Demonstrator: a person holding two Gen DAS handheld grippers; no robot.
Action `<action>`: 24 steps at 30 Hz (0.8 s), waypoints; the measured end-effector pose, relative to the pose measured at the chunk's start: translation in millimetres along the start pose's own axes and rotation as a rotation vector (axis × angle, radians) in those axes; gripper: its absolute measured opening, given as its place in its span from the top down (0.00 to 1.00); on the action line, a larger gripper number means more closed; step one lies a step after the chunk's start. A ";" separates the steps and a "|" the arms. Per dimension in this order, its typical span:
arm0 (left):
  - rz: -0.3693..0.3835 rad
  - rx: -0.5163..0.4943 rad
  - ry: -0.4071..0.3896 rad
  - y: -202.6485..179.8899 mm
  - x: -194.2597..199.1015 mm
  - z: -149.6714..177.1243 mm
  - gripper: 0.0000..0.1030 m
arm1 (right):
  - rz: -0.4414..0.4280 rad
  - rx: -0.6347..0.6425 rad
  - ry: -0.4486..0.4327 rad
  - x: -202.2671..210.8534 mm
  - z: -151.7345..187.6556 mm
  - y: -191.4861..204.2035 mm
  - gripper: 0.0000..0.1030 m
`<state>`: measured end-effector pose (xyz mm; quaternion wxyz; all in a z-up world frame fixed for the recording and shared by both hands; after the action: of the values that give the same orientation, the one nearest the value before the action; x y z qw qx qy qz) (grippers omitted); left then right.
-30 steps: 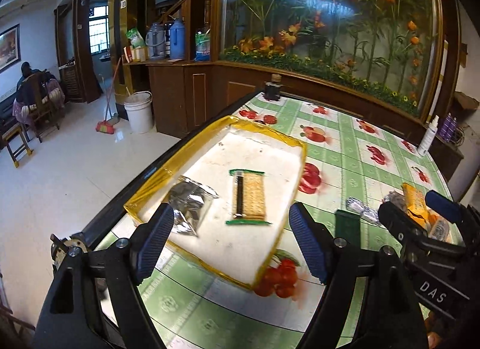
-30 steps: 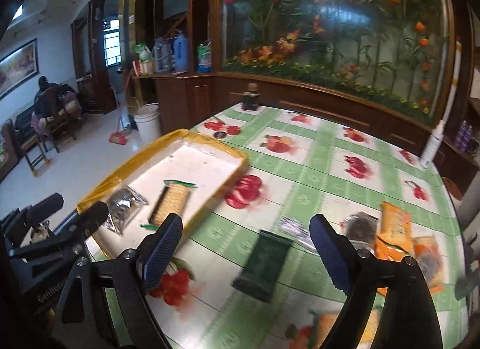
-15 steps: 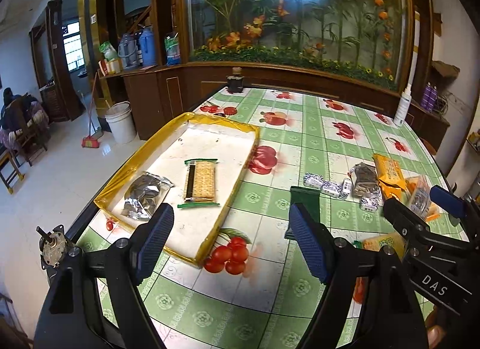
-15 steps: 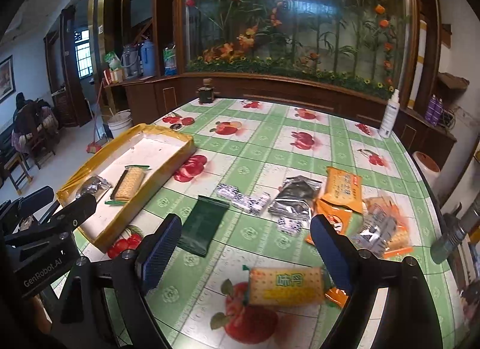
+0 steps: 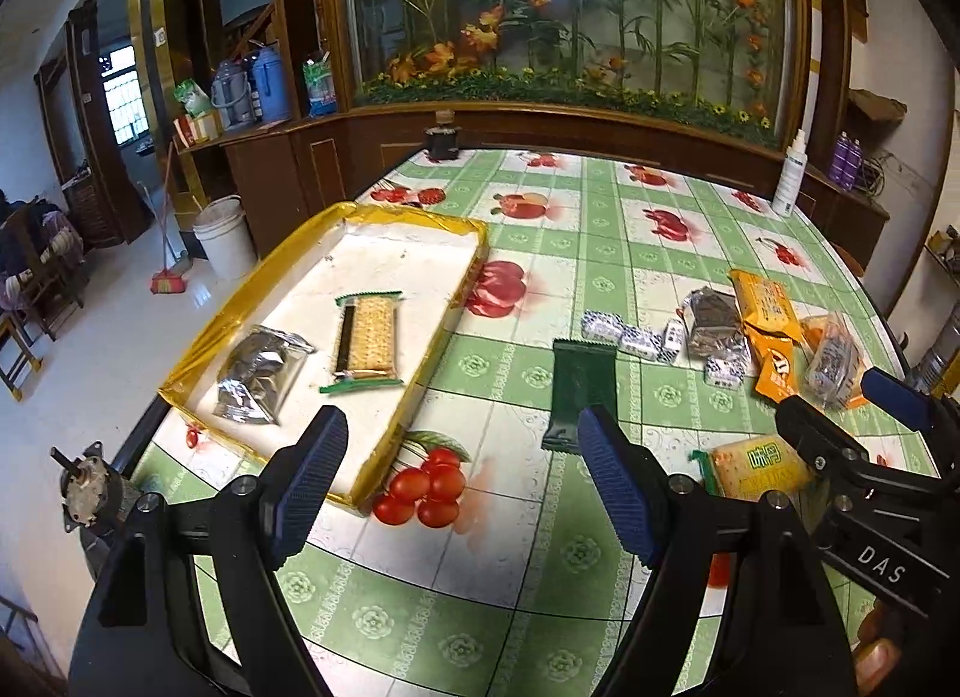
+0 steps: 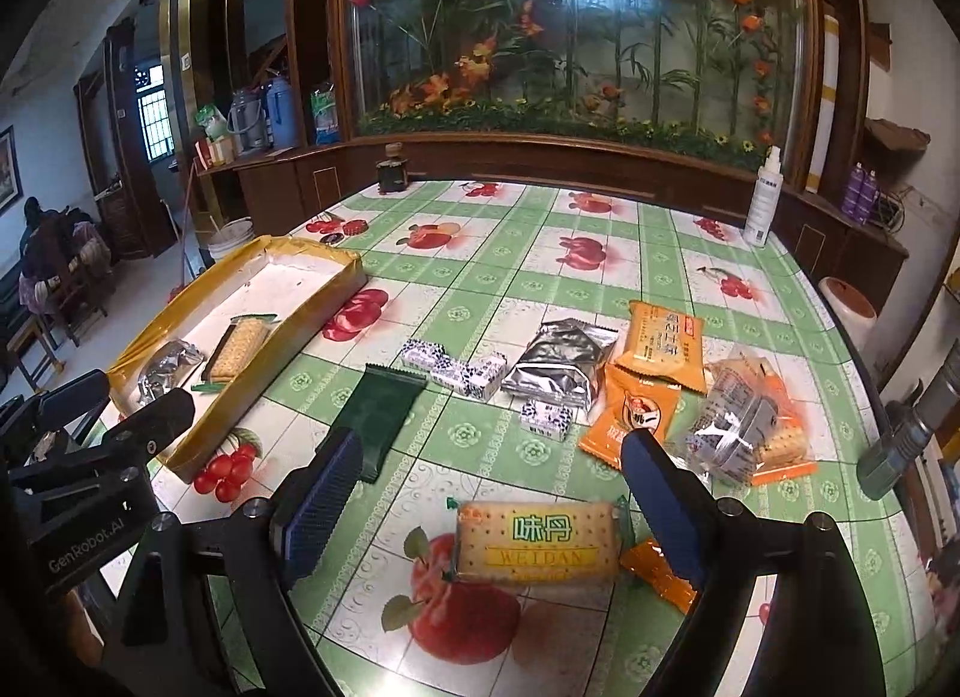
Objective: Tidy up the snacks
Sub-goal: 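Move the left gripper back over the dark green packet on the table, then grasp the dark green packet with the left gripper while the right grasps the WEIDAN crackers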
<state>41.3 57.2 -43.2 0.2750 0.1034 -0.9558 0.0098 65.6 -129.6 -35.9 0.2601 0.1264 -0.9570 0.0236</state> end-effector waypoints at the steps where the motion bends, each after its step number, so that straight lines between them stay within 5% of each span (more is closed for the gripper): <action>1: 0.020 -0.006 0.014 -2.5 -3.0 2.4 0.22 | 0.000 -0.009 0.006 -0.3 4.5 -7.0 0.13; 9: 0.186 -0.062 0.106 -43.1 -19.7 23.9 0.21 | 0.023 -0.154 0.071 2.5 50.1 -80.2 0.13; 14: 0.172 -0.076 0.135 -54.1 -34.3 29.9 0.21 | 0.017 -0.181 0.094 1.4 63.7 -98.8 0.13; 24: 0.186 0.036 0.263 -38.6 -98.5 22.8 0.22 | -0.283 -0.125 0.138 -25.9 61.8 -42.4 0.13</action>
<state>118.7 36.7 -116.0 0.3936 0.0173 -0.9168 0.0656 67.6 -171.5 -103.2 0.3331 0.2417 -0.9091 -0.0640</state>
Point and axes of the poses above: each gripper's, at about its wrist camera, not at the fingertips, and x roughly against the way its jaws point, y to its left, z to its underside, the point moved 1 cm from there along -x, roughly the way its jaws point, and after that the axes turned 10 degrees about -y, right-handed, at the moved point
